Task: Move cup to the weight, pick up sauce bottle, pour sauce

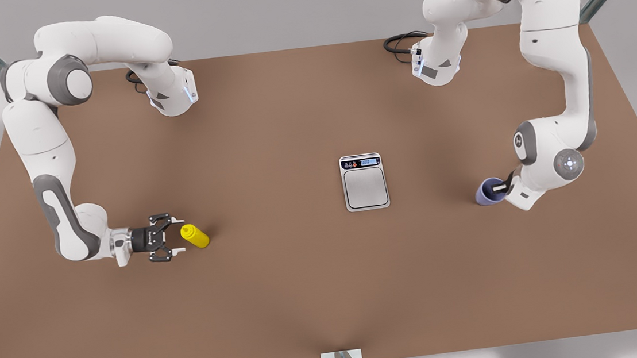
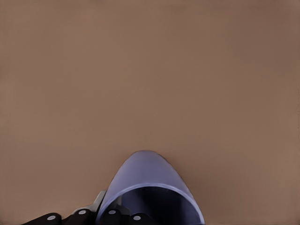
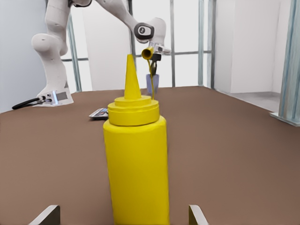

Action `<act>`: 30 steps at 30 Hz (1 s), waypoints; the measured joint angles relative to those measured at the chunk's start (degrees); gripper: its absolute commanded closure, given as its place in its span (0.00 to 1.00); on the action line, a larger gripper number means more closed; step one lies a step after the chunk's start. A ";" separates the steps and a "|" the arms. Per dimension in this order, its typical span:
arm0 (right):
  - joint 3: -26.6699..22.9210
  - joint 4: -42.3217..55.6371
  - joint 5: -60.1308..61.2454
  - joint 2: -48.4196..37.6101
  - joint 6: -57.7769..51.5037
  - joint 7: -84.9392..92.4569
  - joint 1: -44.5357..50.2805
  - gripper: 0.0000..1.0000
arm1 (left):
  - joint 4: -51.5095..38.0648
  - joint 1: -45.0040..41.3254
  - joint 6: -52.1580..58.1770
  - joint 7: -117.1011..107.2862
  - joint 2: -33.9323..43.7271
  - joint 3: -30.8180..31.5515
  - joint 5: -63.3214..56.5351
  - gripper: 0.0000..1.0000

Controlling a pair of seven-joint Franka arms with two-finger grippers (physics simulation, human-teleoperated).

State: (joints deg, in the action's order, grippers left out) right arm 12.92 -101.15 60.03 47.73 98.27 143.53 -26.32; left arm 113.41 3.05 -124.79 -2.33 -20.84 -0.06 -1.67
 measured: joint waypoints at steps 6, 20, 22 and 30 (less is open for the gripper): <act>-0.05 -0.01 2.09 0.09 2.10 -0.09 1.63 0.00 | -3.98 -1.86 0.06 -9.24 0.59 10.26 4.64 0.79; -0.06 -0.10 4.92 0.26 2.89 -0.26 6.12 0.00 | -6.96 -4.48 -3.51 -17.69 -3.93 23.06 7.57 0.79; -0.09 -0.10 4.92 0.42 2.89 -0.18 6.11 0.00 | -4.38 -6.61 -2.87 -17.52 -2.57 23.08 6.48 0.79; -0.09 -0.08 5.01 0.52 2.89 -0.26 6.55 0.41 | -3.54 -10.17 -2.01 -19.04 -5.83 23.17 3.79 0.79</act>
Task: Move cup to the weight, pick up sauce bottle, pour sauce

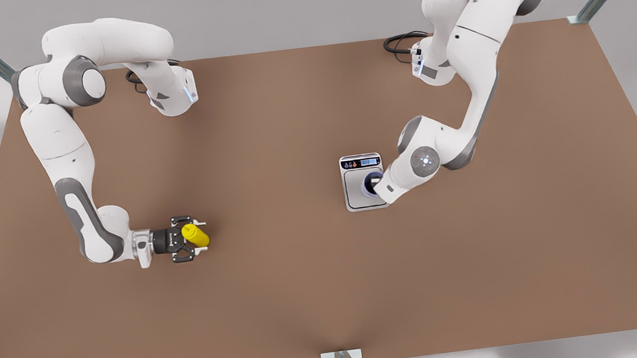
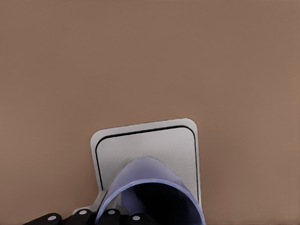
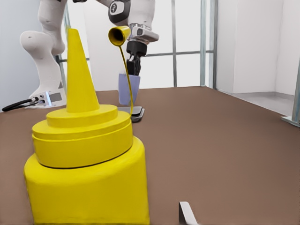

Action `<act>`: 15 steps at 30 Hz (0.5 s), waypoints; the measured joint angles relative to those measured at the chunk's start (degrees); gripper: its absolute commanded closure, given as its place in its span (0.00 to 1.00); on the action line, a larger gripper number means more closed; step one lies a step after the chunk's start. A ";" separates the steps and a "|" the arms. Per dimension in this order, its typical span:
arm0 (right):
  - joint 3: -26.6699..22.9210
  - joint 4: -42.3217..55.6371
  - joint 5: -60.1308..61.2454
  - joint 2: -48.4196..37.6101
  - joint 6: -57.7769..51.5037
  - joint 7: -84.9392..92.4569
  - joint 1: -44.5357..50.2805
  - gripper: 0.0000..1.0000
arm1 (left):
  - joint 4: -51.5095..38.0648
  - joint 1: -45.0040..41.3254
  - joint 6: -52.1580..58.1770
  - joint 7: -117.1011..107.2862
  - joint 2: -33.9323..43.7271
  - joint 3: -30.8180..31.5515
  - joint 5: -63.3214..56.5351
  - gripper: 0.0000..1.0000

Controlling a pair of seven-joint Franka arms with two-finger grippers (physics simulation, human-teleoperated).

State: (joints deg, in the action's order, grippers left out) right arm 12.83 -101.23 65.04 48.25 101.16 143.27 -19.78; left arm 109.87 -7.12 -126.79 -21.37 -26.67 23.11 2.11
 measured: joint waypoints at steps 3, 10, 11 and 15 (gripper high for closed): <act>-0.08 0.07 0.00 -0.02 0.02 -0.18 -0.09 0.54 | -0.09 0.01 -0.72 0.01 -1.15 0.00 0.27 0.79; -0.10 0.33 -0.23 -0.16 -0.01 -0.53 -0.09 0.59 | -0.88 0.00 -0.76 0.31 -1.90 0.00 4.15 0.00; -0.10 0.43 -0.33 -0.58 -0.02 -1.39 -0.09 0.59 | -0.88 0.08 -0.75 0.28 -1.90 0.00 4.38 0.00; -0.18 0.85 -0.49 -5.37 0.08 -9.34 3.05 0.59 | -1.23 0.09 -0.43 0.19 -1.64 -0.09 4.11 0.00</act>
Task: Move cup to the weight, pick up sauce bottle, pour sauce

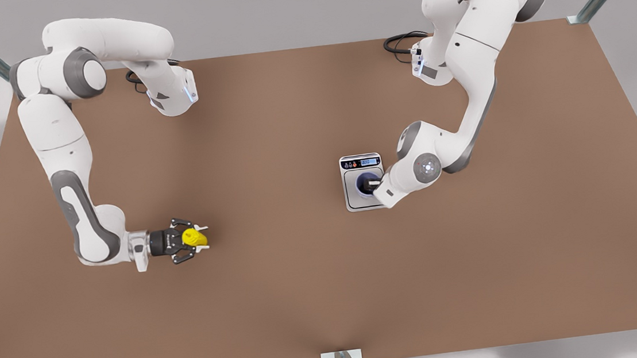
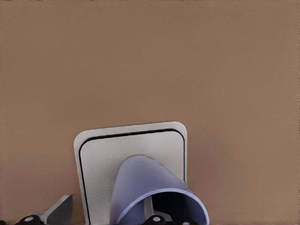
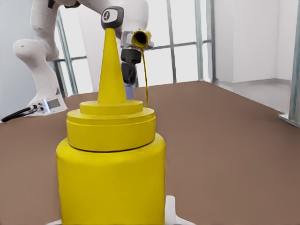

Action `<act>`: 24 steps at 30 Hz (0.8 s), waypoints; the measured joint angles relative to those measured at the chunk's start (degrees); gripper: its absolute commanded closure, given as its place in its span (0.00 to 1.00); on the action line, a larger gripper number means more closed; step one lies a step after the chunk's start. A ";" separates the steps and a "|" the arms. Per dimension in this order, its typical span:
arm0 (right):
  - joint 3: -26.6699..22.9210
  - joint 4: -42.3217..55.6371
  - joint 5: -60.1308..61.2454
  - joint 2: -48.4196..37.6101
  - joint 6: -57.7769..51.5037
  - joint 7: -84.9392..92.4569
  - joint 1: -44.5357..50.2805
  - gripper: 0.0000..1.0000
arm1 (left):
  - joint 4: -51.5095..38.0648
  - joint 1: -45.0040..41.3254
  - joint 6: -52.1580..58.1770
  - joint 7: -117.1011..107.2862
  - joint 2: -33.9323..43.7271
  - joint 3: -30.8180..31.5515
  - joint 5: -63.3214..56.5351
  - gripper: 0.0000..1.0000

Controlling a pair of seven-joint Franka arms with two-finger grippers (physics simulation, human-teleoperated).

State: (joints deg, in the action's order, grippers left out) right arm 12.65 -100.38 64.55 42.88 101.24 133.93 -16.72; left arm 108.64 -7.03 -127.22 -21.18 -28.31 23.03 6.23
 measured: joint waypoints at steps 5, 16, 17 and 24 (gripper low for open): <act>-2.62 4.13 -0.07 -4.11 4.27 -10.67 11.41 0.59 | -0.18 0.01 0.30 0.00 1.02 -0.09 -0.04 0.00; -5.20 6.84 -7.20 -9.93 10.44 -27.54 30.12 0.59 | -12.33 2.77 20.63 -0.86 10.80 -8.60 0.81 0.00; -5.39 7.85 -8.41 -9.94 10.62 -29.91 31.65 0.58 | -17.23 3.08 26.43 -0.82 12.25 -14.48 2.53 0.00; -5.72 18.04 -20.46 -9.42 12.98 -45.35 40.34 0.58 | -19.75 11.04 39.71 8.96 27.31 -20.37 1.57 0.00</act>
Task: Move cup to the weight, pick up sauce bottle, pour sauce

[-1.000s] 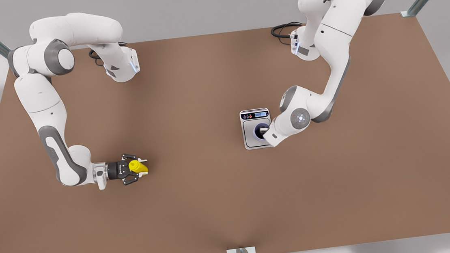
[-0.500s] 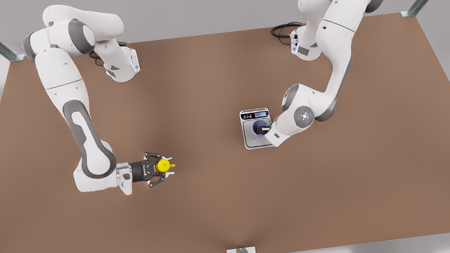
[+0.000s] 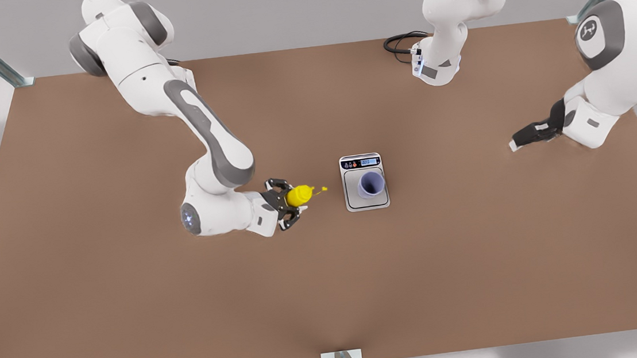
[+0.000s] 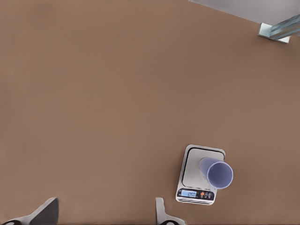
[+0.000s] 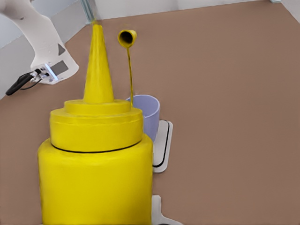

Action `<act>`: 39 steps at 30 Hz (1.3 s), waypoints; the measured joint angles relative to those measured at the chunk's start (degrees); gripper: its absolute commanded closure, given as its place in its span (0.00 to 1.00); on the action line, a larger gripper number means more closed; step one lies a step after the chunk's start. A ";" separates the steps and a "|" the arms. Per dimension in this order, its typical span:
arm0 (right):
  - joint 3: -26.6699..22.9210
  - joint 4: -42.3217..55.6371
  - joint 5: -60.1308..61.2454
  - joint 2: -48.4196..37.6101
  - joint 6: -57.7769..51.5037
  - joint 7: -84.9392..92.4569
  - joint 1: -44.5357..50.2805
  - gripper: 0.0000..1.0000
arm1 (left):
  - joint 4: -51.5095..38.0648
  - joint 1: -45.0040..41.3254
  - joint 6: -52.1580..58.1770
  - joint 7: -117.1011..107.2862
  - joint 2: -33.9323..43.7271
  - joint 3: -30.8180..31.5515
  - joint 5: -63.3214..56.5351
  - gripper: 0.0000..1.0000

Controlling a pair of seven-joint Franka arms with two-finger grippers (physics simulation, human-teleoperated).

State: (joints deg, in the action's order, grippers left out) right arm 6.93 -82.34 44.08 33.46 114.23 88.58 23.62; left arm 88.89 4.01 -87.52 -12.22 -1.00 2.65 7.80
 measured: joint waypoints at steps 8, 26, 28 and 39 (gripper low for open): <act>-2.88 12.10 -20.98 6.07 1.63 -22.99 10.89 0.57 | 1.03 5.42 0.77 0.00 1.88 0.01 -4.96 0.00; -2.10 13.61 -0.29 6.01 -7.71 -12.47 -3.04 0.57 | 1.03 -9.10 0.95 -0.08 1.27 0.11 -5.59 0.00; -2.11 11.25 6.09 6.01 -11.75 -2.64 -8.20 0.57 | 1.03 -10.55 0.95 -0.05 0.99 0.11 -5.59 0.00; 7.31 -5.93 18.07 7.51 -23.08 38.09 -37.35 0.57 | -2.64 -1.75 0.50 -0.04 -6.65 0.02 -6.30 0.00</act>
State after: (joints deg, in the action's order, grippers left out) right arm 14.24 -88.27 62.15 40.96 91.15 126.67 -13.73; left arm 86.25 2.27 -87.01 -12.26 -7.65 2.67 1.50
